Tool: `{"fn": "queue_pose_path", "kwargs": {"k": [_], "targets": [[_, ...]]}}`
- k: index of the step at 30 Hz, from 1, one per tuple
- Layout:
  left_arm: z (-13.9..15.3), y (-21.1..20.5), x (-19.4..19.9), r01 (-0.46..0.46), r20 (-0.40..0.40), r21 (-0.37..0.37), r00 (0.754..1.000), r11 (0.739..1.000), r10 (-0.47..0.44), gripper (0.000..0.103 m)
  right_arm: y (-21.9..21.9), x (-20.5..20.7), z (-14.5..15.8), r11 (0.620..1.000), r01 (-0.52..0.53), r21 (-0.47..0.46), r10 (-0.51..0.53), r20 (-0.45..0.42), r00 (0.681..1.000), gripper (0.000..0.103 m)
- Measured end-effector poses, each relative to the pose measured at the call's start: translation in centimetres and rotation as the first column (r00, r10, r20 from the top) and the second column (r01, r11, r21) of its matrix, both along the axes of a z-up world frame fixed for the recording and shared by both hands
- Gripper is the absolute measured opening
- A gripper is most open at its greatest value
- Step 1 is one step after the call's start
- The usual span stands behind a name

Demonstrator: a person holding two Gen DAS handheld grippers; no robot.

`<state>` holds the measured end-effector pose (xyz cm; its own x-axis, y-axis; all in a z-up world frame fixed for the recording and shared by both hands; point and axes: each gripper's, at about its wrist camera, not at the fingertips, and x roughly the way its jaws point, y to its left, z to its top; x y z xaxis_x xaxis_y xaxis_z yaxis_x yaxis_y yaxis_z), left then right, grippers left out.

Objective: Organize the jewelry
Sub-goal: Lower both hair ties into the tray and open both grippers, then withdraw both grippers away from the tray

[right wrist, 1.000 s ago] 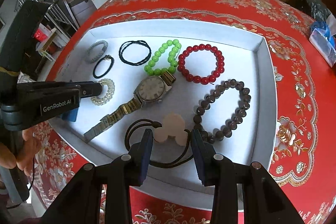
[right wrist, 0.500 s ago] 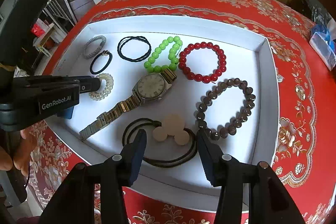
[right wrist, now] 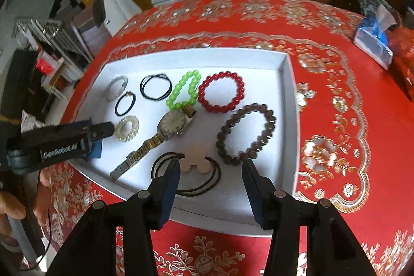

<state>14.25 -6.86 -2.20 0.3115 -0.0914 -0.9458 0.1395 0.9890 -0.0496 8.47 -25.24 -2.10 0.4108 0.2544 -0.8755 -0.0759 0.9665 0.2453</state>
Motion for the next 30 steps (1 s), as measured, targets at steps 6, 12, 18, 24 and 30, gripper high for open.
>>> {"fn": "queue_pose_path", "kwargs": {"k": [6,12,18,24,30], "targets": [[1.8,0.3,-2.0,-0.005,0.055,0.043,0.998,0.999,0.003,0.053,-0.2,-1.1,1.6,1.000,0.026,-0.003,-0.026,0.048,0.999,0.060],[3.2,0.6,-4.3,-0.016,0.088,0.055,0.996,0.998,0.011,0.053,0.2,-2.7,3.0,1.000,0.024,0.001,-0.024,0.085,0.996,0.063],[4.4,0.8,-7.0,-0.038,0.125,0.055,0.992,0.998,0.031,0.053,0.4,-5.1,4.4,1.000,0.016,-0.002,-0.015,0.119,0.993,0.065],[5.7,0.9,-10.1,-0.051,0.161,0.057,0.986,0.997,0.041,0.053,0.3,-7.5,5.3,1.000,0.021,-0.003,-0.020,0.140,0.990,0.069],[7.0,1.2,-12.9,-0.060,0.202,0.063,0.978,0.996,0.046,0.053,0.8,-9.8,6.1,1.000,0.014,-0.001,-0.014,0.157,0.987,0.070]]}}
